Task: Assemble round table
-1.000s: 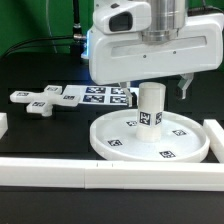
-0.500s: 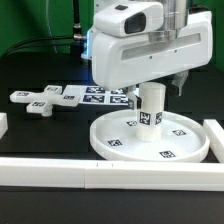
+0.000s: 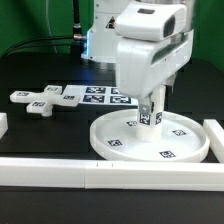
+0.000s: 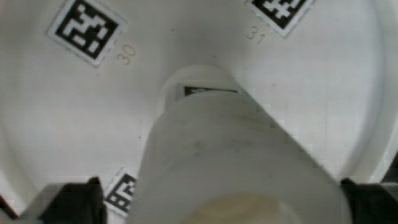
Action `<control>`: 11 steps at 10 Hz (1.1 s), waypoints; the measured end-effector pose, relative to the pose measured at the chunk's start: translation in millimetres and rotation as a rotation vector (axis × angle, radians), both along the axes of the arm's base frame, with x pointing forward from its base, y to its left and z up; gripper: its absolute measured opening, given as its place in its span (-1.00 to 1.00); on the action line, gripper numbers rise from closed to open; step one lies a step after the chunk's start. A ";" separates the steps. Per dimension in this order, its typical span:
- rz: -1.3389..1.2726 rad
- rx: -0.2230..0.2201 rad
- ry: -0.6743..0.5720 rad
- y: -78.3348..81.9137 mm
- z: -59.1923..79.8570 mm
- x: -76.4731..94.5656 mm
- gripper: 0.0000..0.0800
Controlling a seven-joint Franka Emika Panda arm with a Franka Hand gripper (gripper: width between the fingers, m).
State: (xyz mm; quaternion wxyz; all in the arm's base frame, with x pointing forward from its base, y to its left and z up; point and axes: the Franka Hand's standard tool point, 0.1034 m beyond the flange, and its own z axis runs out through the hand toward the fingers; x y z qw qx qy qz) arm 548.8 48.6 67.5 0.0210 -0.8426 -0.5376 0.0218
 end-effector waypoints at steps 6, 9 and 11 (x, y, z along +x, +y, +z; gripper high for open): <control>0.346 -0.014 -0.002 -4.8 0.1 0.7 0.62; 0.501 -0.021 0.001 -7.2 0.0 0.8 0.62; 0.585 -0.031 0.004 -7.6 0.0 1.0 0.62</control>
Offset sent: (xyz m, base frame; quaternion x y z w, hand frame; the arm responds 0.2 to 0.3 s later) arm 0.0024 0.0068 0.0028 -0.0010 -0.0170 -0.1536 0.9880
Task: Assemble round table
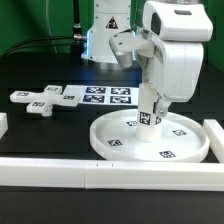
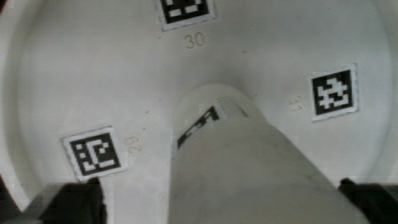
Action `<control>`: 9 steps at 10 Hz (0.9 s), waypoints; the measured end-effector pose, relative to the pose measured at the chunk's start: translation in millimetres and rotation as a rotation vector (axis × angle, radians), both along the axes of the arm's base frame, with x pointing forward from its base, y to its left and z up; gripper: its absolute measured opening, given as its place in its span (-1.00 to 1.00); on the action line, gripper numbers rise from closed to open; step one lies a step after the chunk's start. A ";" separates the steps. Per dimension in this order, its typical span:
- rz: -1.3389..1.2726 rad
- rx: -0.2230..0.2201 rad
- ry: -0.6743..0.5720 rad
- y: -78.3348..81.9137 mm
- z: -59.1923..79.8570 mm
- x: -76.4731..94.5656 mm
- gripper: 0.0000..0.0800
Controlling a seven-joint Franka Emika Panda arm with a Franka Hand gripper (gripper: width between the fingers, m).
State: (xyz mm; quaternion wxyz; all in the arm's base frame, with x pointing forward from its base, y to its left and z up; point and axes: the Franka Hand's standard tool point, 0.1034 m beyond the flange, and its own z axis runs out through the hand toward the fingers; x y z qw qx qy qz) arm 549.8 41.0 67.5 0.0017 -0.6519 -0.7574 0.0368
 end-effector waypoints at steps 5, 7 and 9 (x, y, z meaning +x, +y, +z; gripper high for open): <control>0.024 -0.005 0.003 0.0 -1.3 -0.7 0.20; -0.016 -0.007 -0.001 -0.3 -1.2 -0.5 0.02; -0.050 -0.008 -0.002 -0.8 -1.2 -0.5 0.02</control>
Offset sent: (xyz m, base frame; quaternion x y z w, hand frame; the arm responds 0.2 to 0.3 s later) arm -0.0008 0.0034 0.0019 0.0043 -0.0036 -0.0086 0.9999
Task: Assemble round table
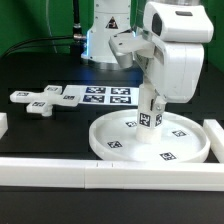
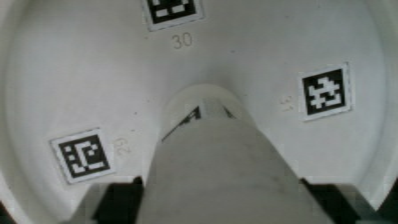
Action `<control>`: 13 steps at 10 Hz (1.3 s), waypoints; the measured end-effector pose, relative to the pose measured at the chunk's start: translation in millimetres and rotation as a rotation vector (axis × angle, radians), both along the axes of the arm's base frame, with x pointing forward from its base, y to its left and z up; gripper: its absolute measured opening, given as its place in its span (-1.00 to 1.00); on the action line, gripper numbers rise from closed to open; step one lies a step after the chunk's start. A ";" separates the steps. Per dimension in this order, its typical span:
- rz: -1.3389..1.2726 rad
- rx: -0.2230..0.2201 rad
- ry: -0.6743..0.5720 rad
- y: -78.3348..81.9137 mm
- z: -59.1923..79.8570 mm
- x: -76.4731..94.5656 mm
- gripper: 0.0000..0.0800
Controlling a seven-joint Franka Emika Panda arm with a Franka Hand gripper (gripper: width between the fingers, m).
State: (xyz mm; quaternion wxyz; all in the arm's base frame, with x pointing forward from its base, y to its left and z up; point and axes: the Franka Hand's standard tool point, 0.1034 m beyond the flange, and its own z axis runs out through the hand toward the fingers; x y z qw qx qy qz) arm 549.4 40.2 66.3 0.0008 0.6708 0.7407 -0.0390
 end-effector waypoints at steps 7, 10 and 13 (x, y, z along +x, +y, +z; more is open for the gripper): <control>-0.671 -0.045 0.006 2.7 1.9 -2.7 0.02; -0.877 -0.056 -0.003 2.6 1.5 -3.0 0.02; -1.094 -0.069 0.002 2.2 0.0 -4.3 0.21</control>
Offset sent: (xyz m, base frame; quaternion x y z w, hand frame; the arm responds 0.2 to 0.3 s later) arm -0.0021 0.0151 0.0035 0.0424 0.0027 0.2951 0.9545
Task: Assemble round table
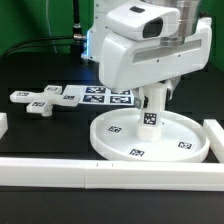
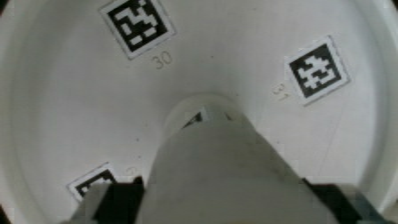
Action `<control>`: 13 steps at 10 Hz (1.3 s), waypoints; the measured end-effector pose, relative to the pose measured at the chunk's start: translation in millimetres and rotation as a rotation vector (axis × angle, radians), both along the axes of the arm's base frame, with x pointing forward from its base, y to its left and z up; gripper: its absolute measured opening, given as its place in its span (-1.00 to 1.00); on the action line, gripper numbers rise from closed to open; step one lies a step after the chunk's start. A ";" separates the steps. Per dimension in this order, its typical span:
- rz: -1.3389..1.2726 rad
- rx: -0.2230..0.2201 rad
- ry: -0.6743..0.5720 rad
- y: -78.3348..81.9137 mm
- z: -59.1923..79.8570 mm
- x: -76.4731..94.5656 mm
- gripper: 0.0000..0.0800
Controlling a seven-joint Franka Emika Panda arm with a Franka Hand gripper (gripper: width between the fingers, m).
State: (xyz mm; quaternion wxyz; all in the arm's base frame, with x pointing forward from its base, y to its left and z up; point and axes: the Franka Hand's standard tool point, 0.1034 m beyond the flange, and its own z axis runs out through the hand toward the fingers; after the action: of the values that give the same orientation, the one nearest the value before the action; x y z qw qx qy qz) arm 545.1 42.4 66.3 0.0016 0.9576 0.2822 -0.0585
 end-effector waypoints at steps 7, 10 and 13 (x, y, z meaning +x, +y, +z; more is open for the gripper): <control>0.110 0.014 0.000 -33.4 30.1 -43.9 0.62; 0.107 0.015 0.004 -29.4 25.7 -42.1 0.62; 0.146 0.020 -0.004 -40.1 25.2 -49.5 0.62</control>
Offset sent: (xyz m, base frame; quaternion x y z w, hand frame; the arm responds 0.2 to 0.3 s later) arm -0.0333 -0.0094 0.0205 -0.0134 -0.0170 -0.0716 0.9972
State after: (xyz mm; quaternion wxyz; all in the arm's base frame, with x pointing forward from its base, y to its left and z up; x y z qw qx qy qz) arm 495.6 2.3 91.6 -0.0031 0.9345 0.3520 -0.0535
